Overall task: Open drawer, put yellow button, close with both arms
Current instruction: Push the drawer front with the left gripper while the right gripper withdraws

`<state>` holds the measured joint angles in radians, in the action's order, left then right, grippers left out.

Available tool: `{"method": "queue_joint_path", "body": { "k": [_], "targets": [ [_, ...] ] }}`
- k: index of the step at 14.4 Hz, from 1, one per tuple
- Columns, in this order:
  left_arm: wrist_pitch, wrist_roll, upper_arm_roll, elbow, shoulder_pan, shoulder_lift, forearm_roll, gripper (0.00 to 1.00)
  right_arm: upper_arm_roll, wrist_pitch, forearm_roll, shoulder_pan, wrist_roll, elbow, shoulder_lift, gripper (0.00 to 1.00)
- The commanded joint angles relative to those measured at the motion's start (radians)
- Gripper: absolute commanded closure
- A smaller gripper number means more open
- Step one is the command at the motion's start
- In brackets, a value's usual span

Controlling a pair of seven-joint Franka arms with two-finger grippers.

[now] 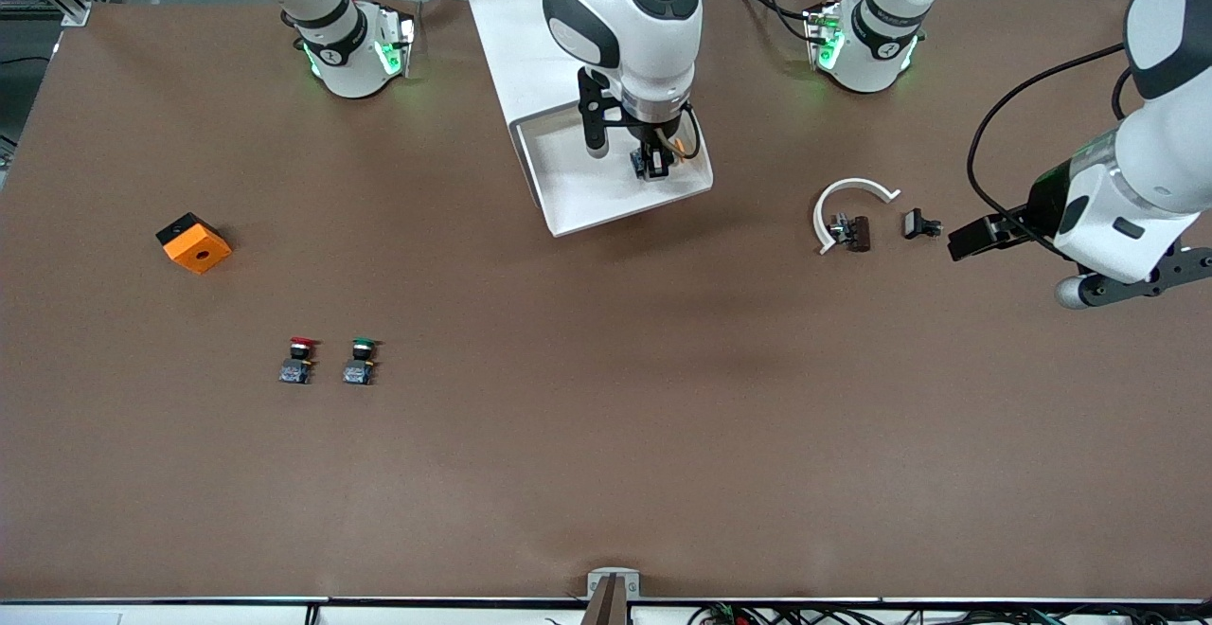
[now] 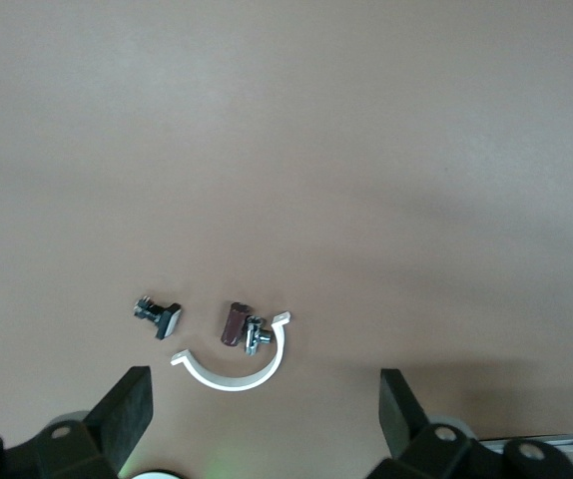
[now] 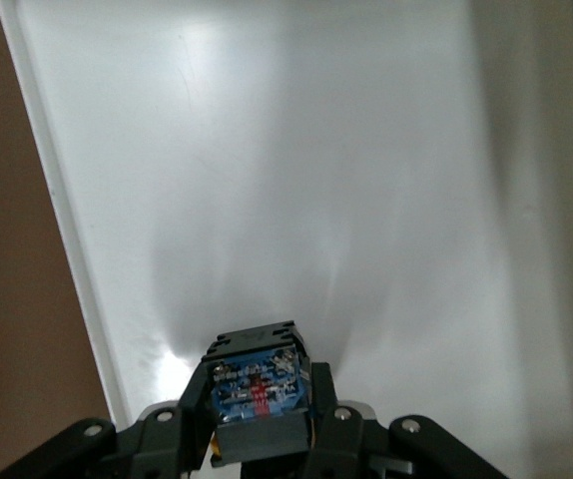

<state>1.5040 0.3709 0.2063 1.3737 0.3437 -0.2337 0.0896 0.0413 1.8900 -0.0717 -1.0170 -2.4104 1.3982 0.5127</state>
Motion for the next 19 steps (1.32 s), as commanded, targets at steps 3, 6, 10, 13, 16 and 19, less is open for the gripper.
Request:
{"method": "queue_joint_path", "body": {
  "k": [3, 6, 10, 13, 16, 19],
  "targets": [
    [0.287, -0.013, -0.082, 0.308, 0.008, 0.141, -0.019, 0.0, 0.008, -0.026, 0.012, -0.009, 0.02, -0.036, 0.018, 0.0],
    [0.347, -0.006, -0.125, 0.354, 0.015, 0.134, -0.019, 0.0, 0.008, -0.069, 0.003, 0.012, 0.111, -0.05, 0.015, 0.0],
    [0.43, 0.037, -0.212, 0.422, 0.015, 0.123, -0.021, 0.0, 0.005, -0.254, -0.08, 0.102, 0.432, -0.168, 0.007, 0.0],
    [0.469, 0.158, -0.289, 0.452, 0.021, 0.099, -0.021, 0.0, 0.003, -0.34, -0.1, 0.196, 0.62, -0.205, -0.014, 0.0],
    [0.524, 0.319, -0.341, 0.447, 0.076, 0.036, -0.025, 0.0, 0.003, -0.419, -0.106, 0.299, 0.857, -0.205, -0.04, 0.0],
    [0.562, 0.41, -0.344, 0.436, 0.147, -0.019, -0.111, 0.0, 0.014, -0.505, -0.1, 0.386, 1.116, -0.205, -0.053, 0.0]
  ]
}}
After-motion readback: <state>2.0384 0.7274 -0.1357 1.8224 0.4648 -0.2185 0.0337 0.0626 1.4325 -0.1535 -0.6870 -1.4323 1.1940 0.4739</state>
